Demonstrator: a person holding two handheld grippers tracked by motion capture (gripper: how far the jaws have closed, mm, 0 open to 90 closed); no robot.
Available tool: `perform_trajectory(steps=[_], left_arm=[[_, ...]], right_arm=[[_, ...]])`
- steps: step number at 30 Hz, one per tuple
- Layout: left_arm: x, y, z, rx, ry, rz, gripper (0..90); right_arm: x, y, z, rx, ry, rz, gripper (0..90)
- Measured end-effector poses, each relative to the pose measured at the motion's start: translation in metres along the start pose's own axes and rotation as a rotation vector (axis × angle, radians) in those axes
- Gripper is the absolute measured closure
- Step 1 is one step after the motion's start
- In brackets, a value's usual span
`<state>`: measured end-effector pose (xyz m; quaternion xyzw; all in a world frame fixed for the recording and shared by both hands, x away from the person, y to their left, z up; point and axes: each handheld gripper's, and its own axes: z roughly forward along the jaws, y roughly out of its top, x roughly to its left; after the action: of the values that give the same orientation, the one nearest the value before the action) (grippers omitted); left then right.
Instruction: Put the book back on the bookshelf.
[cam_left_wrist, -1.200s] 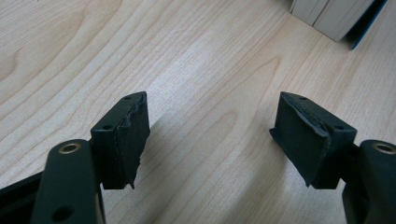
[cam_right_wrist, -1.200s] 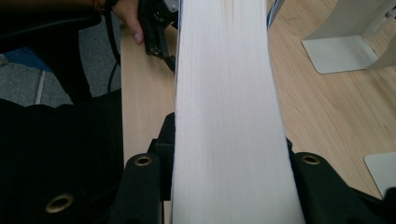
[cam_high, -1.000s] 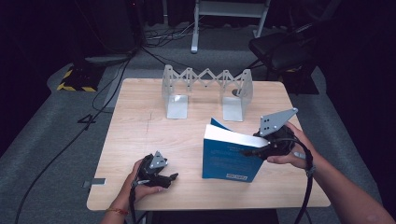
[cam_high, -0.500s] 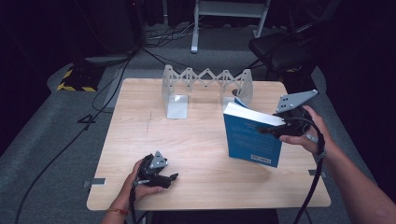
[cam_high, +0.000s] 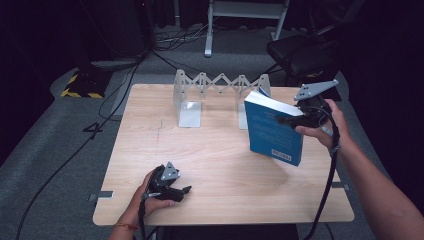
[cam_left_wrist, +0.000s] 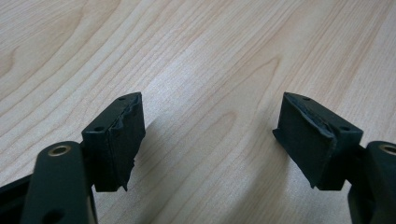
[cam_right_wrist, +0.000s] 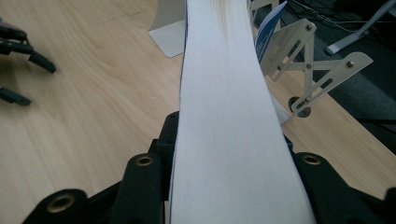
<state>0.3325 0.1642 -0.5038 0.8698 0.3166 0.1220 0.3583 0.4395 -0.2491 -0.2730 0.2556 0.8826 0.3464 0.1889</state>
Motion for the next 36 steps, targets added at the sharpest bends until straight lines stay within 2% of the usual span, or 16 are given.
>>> perform_trajectory(steps=[5,7,8,10,14,18,23,29,36], left_arm=[[0.0,0.0,0.0,0.001,-0.001,0.001,24.2],[0.0,0.0,0.0,0.001,-0.001,0.0,24.2],[0.0,0.0,0.0,0.001,-0.001,0.0,24.2],[0.0,0.0,0.0,0.001,-0.001,0.0,24.2],[0.0,0.0,0.0,0.002,-0.001,0.001,24.2],[0.0,0.0,0.0,0.002,-0.001,0.0,24.2],[0.0,0.0,0.0,0.002,-0.005,0.004,24.2],[0.0,0.0,0.0,0.001,-0.005,0.005,24.2],[0.0,0.0,0.0,0.001,-0.005,0.004,24.2]], right_arm=[[-0.011,0.011,0.012,-0.015,-0.033,0.062,61.2],[-0.012,0.013,0.014,-0.019,-0.044,0.068,61.2],[-0.016,0.021,0.019,-0.019,-0.063,0.091,61.2],[-0.018,0.025,0.022,-0.019,-0.072,0.105,61.2],[-0.026,0.036,0.029,-0.048,-0.122,0.167,61.2],[-0.03,0.044,0.035,-0.064,-0.151,0.18,61.2],[-0.042,0.057,0.05,-0.051,-0.194,0.212,61.2],[-0.056,0.065,0.062,-0.064,-0.236,0.251,61.2],[-0.066,0.069,0.077,-0.086,-0.252,0.293,61.1]])
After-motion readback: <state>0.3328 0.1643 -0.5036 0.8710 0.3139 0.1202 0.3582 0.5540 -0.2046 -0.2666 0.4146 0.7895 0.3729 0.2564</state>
